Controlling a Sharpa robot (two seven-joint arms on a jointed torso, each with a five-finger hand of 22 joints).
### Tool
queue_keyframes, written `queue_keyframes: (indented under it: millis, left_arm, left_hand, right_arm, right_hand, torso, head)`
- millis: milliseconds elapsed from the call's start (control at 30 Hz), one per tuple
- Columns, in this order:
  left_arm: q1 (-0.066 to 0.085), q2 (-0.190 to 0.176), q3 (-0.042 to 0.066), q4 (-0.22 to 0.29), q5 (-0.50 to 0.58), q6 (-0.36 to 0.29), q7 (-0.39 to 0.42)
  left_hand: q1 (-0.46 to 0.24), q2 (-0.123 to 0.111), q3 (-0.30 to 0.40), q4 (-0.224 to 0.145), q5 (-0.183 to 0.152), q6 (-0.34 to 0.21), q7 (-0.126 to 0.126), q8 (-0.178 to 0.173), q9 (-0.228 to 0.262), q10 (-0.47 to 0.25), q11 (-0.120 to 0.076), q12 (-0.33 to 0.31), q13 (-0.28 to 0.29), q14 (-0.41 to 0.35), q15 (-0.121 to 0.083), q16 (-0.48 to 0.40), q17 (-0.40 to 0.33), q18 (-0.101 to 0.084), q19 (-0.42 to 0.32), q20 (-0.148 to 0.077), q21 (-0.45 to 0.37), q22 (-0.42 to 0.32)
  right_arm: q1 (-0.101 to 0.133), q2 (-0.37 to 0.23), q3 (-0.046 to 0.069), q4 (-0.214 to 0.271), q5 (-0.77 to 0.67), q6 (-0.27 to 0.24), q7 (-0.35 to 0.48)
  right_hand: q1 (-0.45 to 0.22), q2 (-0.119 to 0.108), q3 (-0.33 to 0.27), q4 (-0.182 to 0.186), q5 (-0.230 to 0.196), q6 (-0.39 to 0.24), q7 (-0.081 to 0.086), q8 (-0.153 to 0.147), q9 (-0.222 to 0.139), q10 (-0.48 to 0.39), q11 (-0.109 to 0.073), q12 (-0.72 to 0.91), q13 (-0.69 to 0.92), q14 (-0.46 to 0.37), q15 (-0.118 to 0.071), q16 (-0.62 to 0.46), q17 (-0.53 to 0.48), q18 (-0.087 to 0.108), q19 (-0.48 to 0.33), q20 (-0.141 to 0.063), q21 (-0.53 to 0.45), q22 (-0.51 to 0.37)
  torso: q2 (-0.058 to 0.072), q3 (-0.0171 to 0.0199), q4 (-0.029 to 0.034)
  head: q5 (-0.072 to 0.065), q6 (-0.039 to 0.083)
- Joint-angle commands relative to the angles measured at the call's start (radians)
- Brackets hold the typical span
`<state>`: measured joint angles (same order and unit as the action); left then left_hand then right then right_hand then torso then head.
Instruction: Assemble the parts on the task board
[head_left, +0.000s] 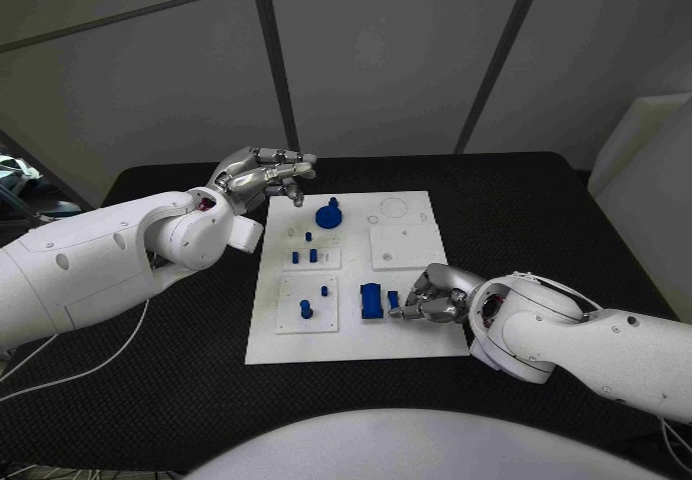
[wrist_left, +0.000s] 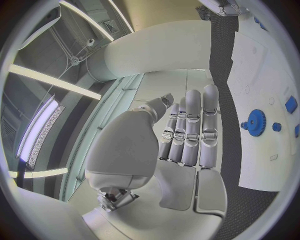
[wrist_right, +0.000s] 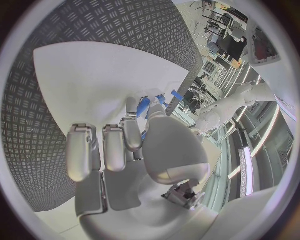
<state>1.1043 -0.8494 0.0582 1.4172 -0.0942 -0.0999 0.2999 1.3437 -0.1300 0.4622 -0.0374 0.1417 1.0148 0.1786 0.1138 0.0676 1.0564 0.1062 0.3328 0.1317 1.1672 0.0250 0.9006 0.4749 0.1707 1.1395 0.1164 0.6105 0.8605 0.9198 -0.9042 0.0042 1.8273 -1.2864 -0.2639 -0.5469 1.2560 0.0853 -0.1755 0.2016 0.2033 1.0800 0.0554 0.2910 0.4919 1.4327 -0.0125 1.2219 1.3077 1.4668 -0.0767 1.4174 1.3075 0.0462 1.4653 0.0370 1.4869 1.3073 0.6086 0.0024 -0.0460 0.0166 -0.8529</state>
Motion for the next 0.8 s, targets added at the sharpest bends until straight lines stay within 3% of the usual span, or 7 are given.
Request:
queue_keyframes:
  millis: [33,133,433,633,800]
  left_arm:
    - [0.001,0.002,0.001,0.0,-0.003,0.011,0.0]
    - [0.001,0.004,0.0,-0.001,-0.003,0.012,0.0]
    - [0.001,0.01,0.0,-0.004,-0.003,0.014,-0.001]
    - [0.001,0.015,-0.002,-0.01,-0.003,0.014,0.0]
    - [0.001,0.023,-0.002,-0.015,-0.003,0.01,0.007]
  left_hand:
    - [-0.003,0.006,-0.004,-0.002,-0.003,-0.005,0.002,-0.005,0.0,-0.009,0.001,0.005,0.0,-0.004,-0.001,0.007,-0.001,0.012,-0.002,0.004,-0.005,-0.002]
    - [-0.003,0.006,-0.004,-0.002,-0.003,-0.005,0.002,-0.005,0.0,-0.009,0.001,0.005,0.0,-0.004,-0.001,0.007,-0.001,0.012,-0.002,0.004,-0.005,-0.002]
    - [-0.003,0.006,-0.004,-0.002,-0.003,-0.005,0.002,-0.005,0.0,-0.009,0.001,0.005,0.0,-0.004,-0.001,0.007,-0.001,0.012,-0.002,0.004,-0.005,-0.002]
    - [-0.003,0.006,-0.004,-0.002,-0.003,-0.005,0.002,-0.005,0.0,-0.009,0.001,0.005,0.0,-0.004,-0.001,0.007,-0.001,0.012,-0.002,0.004,-0.005,-0.002]
    - [-0.003,0.006,-0.004,-0.002,-0.003,-0.005,0.002,-0.005,0.0,-0.009,0.001,0.005,0.0,-0.004,-0.001,0.007,-0.001,0.012,-0.002,0.004,-0.005,-0.002]
  right_arm:
    - [0.001,0.004,0.0,-0.008,-0.013,0.006,0.007]
    - [0.001,0.011,0.0,-0.016,-0.024,0.011,0.006]
    - [0.001,0.028,0.0,-0.034,-0.032,0.008,0.014]
    - [0.001,0.022,0.0,-0.026,-0.033,-0.025,0.04]
    - [0.001,0.002,0.001,-0.002,-0.011,-0.077,0.114]
  right_hand:
    - [0.035,0.014,0.008,-0.021,-0.001,-0.005,-0.004,0.005,0.002,0.0,-0.009,0.005,0.018,0.059,-0.006,0.003,0.024,-0.017,0.032,-0.005,0.002,0.159]
    - [0.077,0.024,0.022,-0.05,-0.054,-0.007,-0.006,0.01,0.004,0.0,-0.011,0.004,0.018,0.059,-0.008,0.004,0.026,-0.017,0.032,-0.007,0.002,0.16]
    - [0.091,0.024,0.021,-0.067,-0.094,-0.006,-0.005,0.016,0.006,0.002,-0.011,0.007,0.02,0.06,-0.008,0.006,0.03,-0.017,0.033,-0.008,0.003,0.161]
    - [0.055,0.016,-0.001,-0.048,-0.093,-0.006,-0.003,0.019,0.006,0.004,-0.008,0.008,0.021,0.06,-0.006,0.006,0.03,-0.017,0.033,-0.006,0.003,0.162]
    - [0.023,-0.001,-0.03,-0.031,-0.042,-0.018,0.003,0.013,0.002,0.003,-0.004,0.004,0.019,0.058,-0.003,0.001,0.022,-0.016,0.029,-0.004,-0.002,0.157]
  torso:
    - [-0.001,-0.0001,0.0]
    - [-0.001,0.0006,0.0004]
    - [-0.003,-0.0003,0.0015]
    - [-0.002,-0.0004,-0.002]
    - [-0.005,-0.0011,-0.0015]
  head:
    - [0.002,-0.002]
    - [0.003,-0.002]
    - [0.0,-0.003]
    - [0.004,-0.001]
    - [0.004,0.006]
